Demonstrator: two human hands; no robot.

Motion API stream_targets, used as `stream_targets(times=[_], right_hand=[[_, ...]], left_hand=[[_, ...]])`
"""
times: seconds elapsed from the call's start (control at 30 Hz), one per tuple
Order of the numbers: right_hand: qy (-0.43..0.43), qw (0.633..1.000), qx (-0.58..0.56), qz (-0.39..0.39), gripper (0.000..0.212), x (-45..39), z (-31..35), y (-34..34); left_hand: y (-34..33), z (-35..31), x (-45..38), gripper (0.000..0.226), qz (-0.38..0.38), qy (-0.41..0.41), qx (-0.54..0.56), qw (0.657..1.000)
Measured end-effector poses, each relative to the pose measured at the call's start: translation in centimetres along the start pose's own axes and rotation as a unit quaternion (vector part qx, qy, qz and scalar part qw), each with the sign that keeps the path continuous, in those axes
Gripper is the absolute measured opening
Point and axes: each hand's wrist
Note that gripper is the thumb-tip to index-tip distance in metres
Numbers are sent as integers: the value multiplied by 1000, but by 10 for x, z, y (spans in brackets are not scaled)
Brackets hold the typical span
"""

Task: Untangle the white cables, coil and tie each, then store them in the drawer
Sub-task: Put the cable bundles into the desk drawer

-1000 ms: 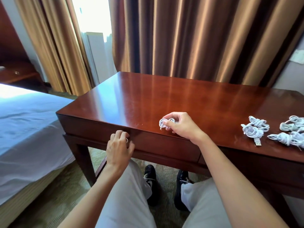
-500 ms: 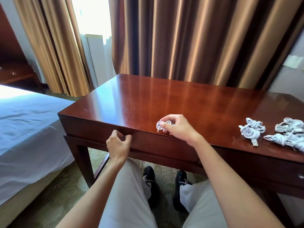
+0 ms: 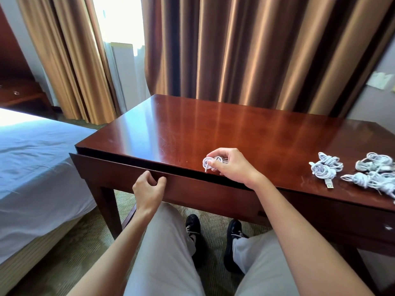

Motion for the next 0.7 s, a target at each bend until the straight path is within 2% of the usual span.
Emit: stream_targets(times=[0.17, 0.33, 0.43, 0.7], right_hand=[[25, 999, 33, 18, 12, 4, 9, -9], [46, 997, 37, 45, 12, 8, 17, -19], [49, 996, 38, 69, 11, 11, 19, -21], [27, 978, 124, 168, 11, 27, 18, -31]], left_hand=[[30, 5, 27, 43, 51, -147, -105, 982], [52, 12, 44, 14, 52, -238, -207, 947], [59, 11, 48, 7, 54, -298, -256, 918], [69, 11, 48, 7, 78, -299, -262, 914]])
Point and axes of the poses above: each hand's wrist, its own x-axis away from the middle knuckle, its own y-axis out of the back of the hand, z = x × y, and after that the axes turned 11 degrees about x, right-handed
